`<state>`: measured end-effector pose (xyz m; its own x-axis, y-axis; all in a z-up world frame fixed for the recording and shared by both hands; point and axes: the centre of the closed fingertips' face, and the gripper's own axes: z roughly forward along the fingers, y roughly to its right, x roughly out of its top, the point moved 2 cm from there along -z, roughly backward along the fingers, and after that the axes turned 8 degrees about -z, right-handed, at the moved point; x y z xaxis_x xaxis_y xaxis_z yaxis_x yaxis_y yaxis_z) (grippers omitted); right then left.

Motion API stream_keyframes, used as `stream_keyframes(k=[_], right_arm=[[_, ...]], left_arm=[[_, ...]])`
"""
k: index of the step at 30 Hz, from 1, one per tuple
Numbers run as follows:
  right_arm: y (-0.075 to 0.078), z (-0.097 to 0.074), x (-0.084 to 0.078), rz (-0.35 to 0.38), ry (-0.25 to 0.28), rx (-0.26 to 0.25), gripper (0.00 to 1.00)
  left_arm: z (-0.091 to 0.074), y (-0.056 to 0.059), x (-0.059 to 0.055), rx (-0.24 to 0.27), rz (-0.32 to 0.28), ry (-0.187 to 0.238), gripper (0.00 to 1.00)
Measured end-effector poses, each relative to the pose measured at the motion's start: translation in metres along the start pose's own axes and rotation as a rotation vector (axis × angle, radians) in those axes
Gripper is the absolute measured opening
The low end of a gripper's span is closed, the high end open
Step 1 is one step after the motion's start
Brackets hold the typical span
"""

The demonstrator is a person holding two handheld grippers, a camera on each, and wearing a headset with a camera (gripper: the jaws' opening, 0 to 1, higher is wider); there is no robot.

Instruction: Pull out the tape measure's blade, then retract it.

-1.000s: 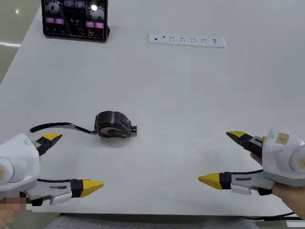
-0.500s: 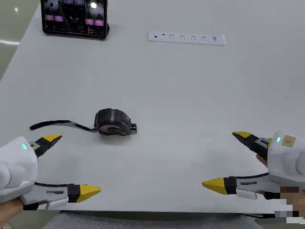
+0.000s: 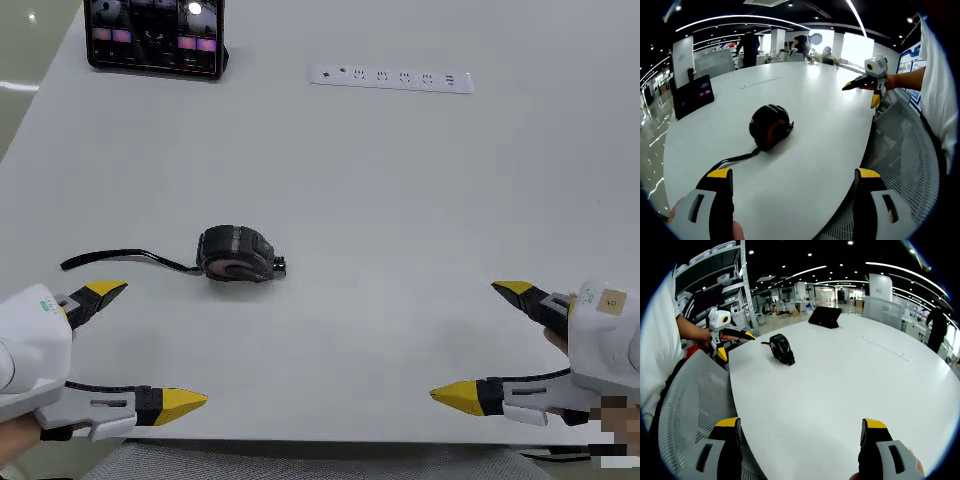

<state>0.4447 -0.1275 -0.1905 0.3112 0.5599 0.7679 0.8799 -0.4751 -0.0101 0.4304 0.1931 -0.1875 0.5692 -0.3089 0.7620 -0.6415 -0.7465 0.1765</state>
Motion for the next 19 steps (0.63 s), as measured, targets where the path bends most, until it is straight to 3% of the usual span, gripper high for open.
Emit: stream_keyframes(k=[5,7,8,19], right_arm=[[-0.0003,-0.0002,-0.0002,0.007,0.002,0.000,0.99],[-0.0007,-0.0004,0.0000,0.009,0.003,0.000,0.99],[-0.0008,-0.0004,-0.0001,0.009,0.002,0.000,0.99],[-0.0004,-0.0016,-0.0007,0.014,0.001,-0.002,0.99]], left_arm=[[-0.0011,-0.0011,-0.0005,0.004,-0.023,0.000,0.99],[-0.0012,0.0040,-0.0015,-0.029,-0.063,-0.004,0.99],[-0.0013,-0.0003,0.0004,-0.001,-0.039,0.008,0.99],[-0.0002,0.0021,-0.0003,-0.018,-0.038,0.001,0.99]])
